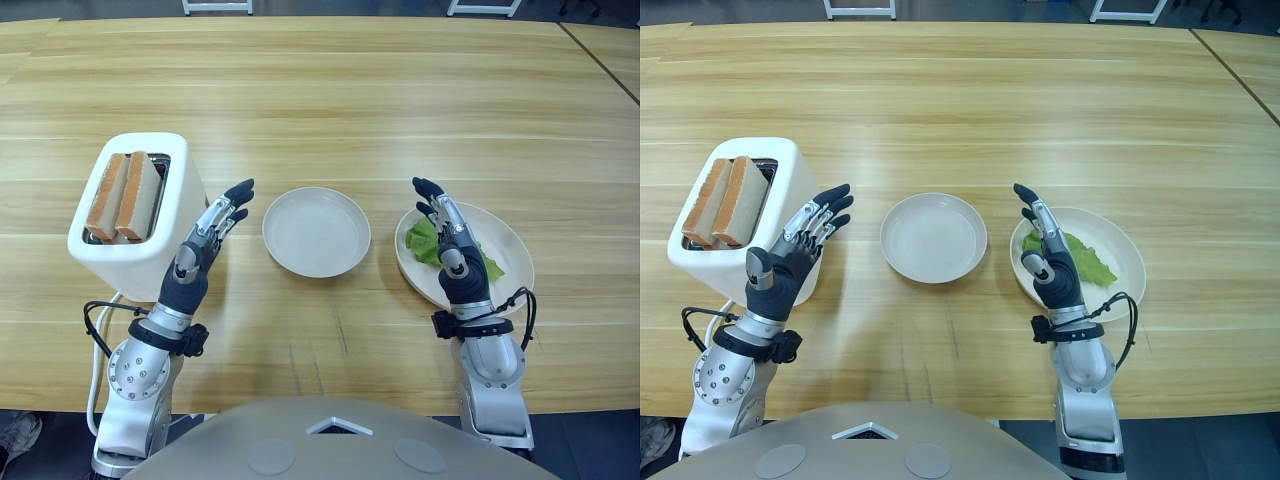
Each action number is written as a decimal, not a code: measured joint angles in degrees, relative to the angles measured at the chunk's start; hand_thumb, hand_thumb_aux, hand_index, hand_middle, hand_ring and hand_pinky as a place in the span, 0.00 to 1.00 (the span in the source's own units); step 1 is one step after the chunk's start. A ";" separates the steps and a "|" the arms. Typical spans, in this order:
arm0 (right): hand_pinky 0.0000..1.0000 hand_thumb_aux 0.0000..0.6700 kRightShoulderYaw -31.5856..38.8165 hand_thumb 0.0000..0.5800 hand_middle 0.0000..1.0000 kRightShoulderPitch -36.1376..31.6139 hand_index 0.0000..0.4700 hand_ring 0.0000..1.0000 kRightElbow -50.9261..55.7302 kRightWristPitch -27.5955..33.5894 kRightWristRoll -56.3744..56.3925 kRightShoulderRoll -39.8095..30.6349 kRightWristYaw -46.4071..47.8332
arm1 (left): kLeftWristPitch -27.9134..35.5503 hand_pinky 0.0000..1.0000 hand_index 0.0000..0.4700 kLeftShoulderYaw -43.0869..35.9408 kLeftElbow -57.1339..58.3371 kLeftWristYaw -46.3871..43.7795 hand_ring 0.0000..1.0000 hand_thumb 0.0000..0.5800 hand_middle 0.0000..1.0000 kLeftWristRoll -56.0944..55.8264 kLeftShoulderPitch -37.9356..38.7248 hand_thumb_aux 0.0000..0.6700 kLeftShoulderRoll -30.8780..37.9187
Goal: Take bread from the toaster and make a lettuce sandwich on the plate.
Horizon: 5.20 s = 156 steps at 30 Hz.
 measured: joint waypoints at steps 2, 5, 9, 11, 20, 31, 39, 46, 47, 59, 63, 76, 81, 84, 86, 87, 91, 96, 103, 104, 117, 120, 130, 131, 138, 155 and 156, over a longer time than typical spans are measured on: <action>0.00 0.00 0.18 0.00 0.00 0.42 0.00 0.00 -0.66 0.52 -0.26 0.01 -0.02 | 0.43 0.00 0.00 -0.26 -1.05 0.65 0.00 0.00 0.00 1.80 0.30 0.00 -0.01; 0.00 0.00 1.05 0.00 0.00 0.66 0.00 0.00 -1.58 1.17 -1.20 0.34 -0.21 | 0.47 0.00 0.00 -1.65 -1.84 1.85 0.00 0.00 0.00 6.37 0.42 0.00 0.05; 0.00 0.00 2.50 0.00 0.00 1.59 0.00 0.00 -1.75 1.03 -2.64 1.13 -0.62 | 0.58 0.00 0.00 -2.83 -1.40 2.56 0.00 0.00 0.00 8.99 0.48 0.00 -0.11; 0.00 0.00 2.33 0.00 0.00 1.68 0.00 0.00 -1.76 1.01 -3.70 1.18 -1.31 | 0.74 0.00 0.00 -2.64 -1.38 3.46 0.00 0.00 0.00 9.73 0.59 0.00 -0.28; 0.00 0.00 -6.25 0.00 0.00 -2.31 0.00 0.00 -1.65 2.47 -9.61 -3.50 -3.55 | 9.10 0.00 0.00 4.53 -16.32 2.68 0.00 0.00 0.00 36.31 -11.24 0.00 2.09; 0.00 0.00 -8.91 0.00 0.00 -4.17 0.00 0.00 3.33 2.47 -13.01 -5.53 -5.19 | 18.91 0.00 0.00 23.67 4.15 -4.99 0.00 0.00 0.00 66.86 -20.72 0.00 20.06; 0.00 0.00 -8.95 0.00 0.00 -3.87 0.00 0.00 4.21 1.62 -12.95 -5.78 -5.21 | 19.64 0.00 0.00 23.45 9.63 -7.57 0.00 0.00 0.00 75.63 -15.99 0.00 22.85; 0.00 0.00 -8.91 0.00 0.00 -3.34 0.00 0.00 4.50 1.12 -12.72 -5.81 -5.19 | 19.68 0.00 0.00 24.95 10.44 -7.57 0.00 0.00 0.00 76.68 -15.62 0.00 24.53; 0.00 0.00 -8.87 0.00 0.00 -3.32 0.00 0.00 4.51 1.11 -12.69 -5.81 -5.18 | 19.69 0.00 0.00 25.08 10.44 -7.58 0.00 0.00 0.00 76.74 -15.45 0.00 24.66; 0.00 0.00 -8.45 0.00 0.00 -2.72 0.00 0.00 4.52 0.82 -12.67 -5.79 -5.18 | 18.19 0.00 0.00 25.44 11.12 -8.57 0.00 0.00 0.00 77.22 -15.31 0.00 26.40; 0.00 0.00 -8.27 0.00 0.00 -2.69 0.00 0.00 4.52 0.67 -12.68 -5.77 -5.19 | 17.94 0.00 0.00 22.74 10.69 -9.77 0.00 0.00 0.00 78.39 -14.84 0.00 26.16; 0.00 0.00 -7.92 0.00 0.00 -2.60 0.00 0.00 4.63 0.11 -12.73 -5.77 -5.20 | 18.08 0.00 1.00 20.36 7.61 -9.20 0.00 1.00 0.00 71.84 -17.01 1.00 21.06; 0.00 0.00 -7.74 0.00 0.00 -2.61 0.00 0.00 4.92 -0.10 -12.75 -5.77 -5.22 | 18.64 0.16 1.00 20.96 7.58 -8.86 0.16 1.00 0.16 70.75 -17.27 1.00 19.99; 0.00 0.00 -7.65 0.00 0.00 -2.61 0.00 0.00 5.18 -0.22 -12.75 -5.77 -5.23 | 19.76 1.00 1.00 22.61 6.73 -7.35 1.00 1.00 1.00 69.55 -18.56 1.00 18.69; 0.00 0.00 -7.63 0.00 0.00 -2.67 0.00 0.00 5.37 -0.65 -12.91 -5.81 -5.30 | 20.23 1.00 1.00 23.75 6.04 -6.05 1.00 1.00 1.00 68.23 -20.47 1.00 17.92; 0.00 0.00 -7.65 0.00 0.00 -2.71 0.00 0.00 5.61 -0.81 -13.06 -5.88 -5.39 | 20.35 1.00 1.00 23.94 5.74 -5.58 1.00 1.00 1.00 67.67 -20.98 1.00 17.79; 0.00 0.00 -8.31 0.00 0.00 -3.41 0.00 0.00 7.40 -1.78 -15.28 -7.39 -6.32 | 20.42 1.00 1.00 25.35 3.66 -3.37 1.00 1.00 1.00 65.21 -23.93 1.00 17.10; 0.00 0.00 -9.55 0.00 0.00 -4.78 0.00 0.00 11.70 -3.48 -23.60 -11.55 -10.15 | 20.21 1.00 1.00 27.17 2.20 -0.97 1.00 1.00 1.00 63.45 -26.78 1.00 16.87; 0.00 0.00 -8.61 0.00 0.00 -9.76 0.00 0.00 25.61 -1.52 -43.98 -23.35 -21.72 | 19.96 1.00 1.00 30.30 -1.99 -0.33 1.00 1.00 1.00 57.94 -33.76 1.00 17.84; 0.00 0.05 -7.62 0.10 0.00 -10.48 0.05 0.00 28.03 -1.08 -46.14 -24.63 -23.03 | 20.07 1.00 1.00 30.09 -2.97 -0.47 1.00 1.00 1.00 57.02 -35.13 1.00 17.74; 0.00 0.50 1.76 0.75 0.00 -15.69 0.50 0.00 42.99 -0.10 -49.68 -30.95 -29.53 | 27.07 1.00 1.00 1.70 -0.28 -7.71 1.00 1.00 1.00 49.00 -46.54 1.00 0.02; 0.00 0.50 3.53 0.75 0.00 -16.14 0.50 0.00 44.27 0.07 -49.02 -31.70 -28.57 | 27.18 1.00 1.00 -4.35 7.12 -8.04 1.00 1.00 1.00 48.96 -47.29 1.00 -2.48; 0.00 1.00 6.62 1.00 0.00 -18.74 1.00 0.00 45.62 -0.01 -46.14 -33.22 -27.57 | 22.53 1.00 1.00 -17.43 43.13 -2.66 1.00 1.00 1.00 49.18 -50.42 1.00 -5.65; 0.00 1.00 6.60 1.00 0.00 -18.74 1.00 0.00 45.48 -0.10 -45.71 -33.40 -27.62 | 21.86 1.00 1.00 -18.29 46.65 -1.87 1.00 1.00 1.00 49.18 -51.00 1.00 -5.77; 0.00 1.00 5.49 1.00 0.00 -17.99 1.00 0.00 42.21 -1.41 -42.06 -33.94 -28.27 | 16.39 1.00 1.00 -23.25 65.05 1.27 1.00 1.00 1.00 49.95 -56.03 1.00 -5.77; 0.00 1.00 0.61 1.00 0.00 -12.82 1.00 0.00 26.09 -3.44 -29.86 -32.32 -20.40 | -2.64 0.00 0.57 -38.43 36.01 4.13 0.00 0.82 0.00 70.64 -49.17 0.57 7.79; 0.00 1.00 0.50 1.00 0.00 -12.72 1.00 0.00 25.03 -3.51 -29.16 -32.02 -19.63 | -2.37 0.00 0.51 -38.43 34.46 3.41 0.00 0.76 0.00 71.88 -48.32 0.51 8.18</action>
